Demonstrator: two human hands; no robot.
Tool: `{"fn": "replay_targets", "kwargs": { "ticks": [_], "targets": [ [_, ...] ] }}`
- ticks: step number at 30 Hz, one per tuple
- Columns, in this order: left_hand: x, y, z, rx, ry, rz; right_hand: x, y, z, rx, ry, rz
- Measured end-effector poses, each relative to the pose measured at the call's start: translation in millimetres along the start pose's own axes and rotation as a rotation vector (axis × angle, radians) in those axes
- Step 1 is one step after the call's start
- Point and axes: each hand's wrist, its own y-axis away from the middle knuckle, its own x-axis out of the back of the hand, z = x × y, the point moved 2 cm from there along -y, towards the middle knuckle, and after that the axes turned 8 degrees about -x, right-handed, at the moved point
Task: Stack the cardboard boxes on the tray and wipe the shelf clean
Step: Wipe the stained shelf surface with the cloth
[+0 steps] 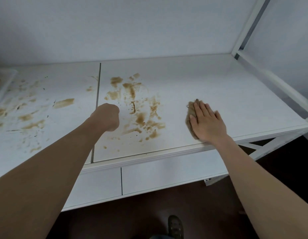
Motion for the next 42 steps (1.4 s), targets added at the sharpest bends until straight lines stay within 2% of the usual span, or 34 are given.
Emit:
{"fn": "replay_targets", "kwargs": {
  "ticks": [3, 7, 10, 14, 17, 22, 26, 29, 32, 34, 36, 38, 42],
  "targets": [
    [3, 1, 6, -0.004, -0.031, 0.015, -5, 16, -25, -0.023, -0.006, 0.047],
    [9, 0, 14, -0.016, -0.088, -0.009, -13, 55, -55, 0.195, -0.04, 0.076],
    [10, 0, 10, -0.014, -0.067, -0.019, -9, 49, -32, 0.262, 0.004, 0.074],
    [7, 6, 1, -0.006, -0.004, 0.002, -3, 23, 9, 0.017, -0.013, 0.098],
    [8, 8, 7, -0.003, -0.039, 0.027, -5, 27, -9, -0.103, 0.014, 0.1],
    [10, 5, 27, 0.006, -0.179, -0.001, -15, 66, -69, 0.103, -0.022, 0.114],
    [10, 3, 33, 0.018, -0.243, -0.016, -15, 70, -59, 0.191, -0.054, 0.116],
    [11, 6, 30, 0.019, -0.223, -0.016, -9, 53, -12, 0.08, -0.042, 0.135],
    [12, 7, 28, 0.016, -0.183, -0.008, 0, 26, 43, -0.173, 0.008, 0.112],
    [11, 9, 28, 0.012, -0.171, -0.003, 5, 13, 58, -0.338, 0.013, 0.054],
    [10, 10, 31, 0.012, -0.19, -0.004, 4, 7, 50, -0.401, -0.012, 0.06],
    [10, 10, 35, 0.015, -0.221, -0.007, -1, 12, 29, -0.342, -0.044, 0.094],
    [10, 9, 37, 0.019, -0.252, -0.007, -8, 45, -5, -0.079, -0.018, 0.135]
  ]
}}
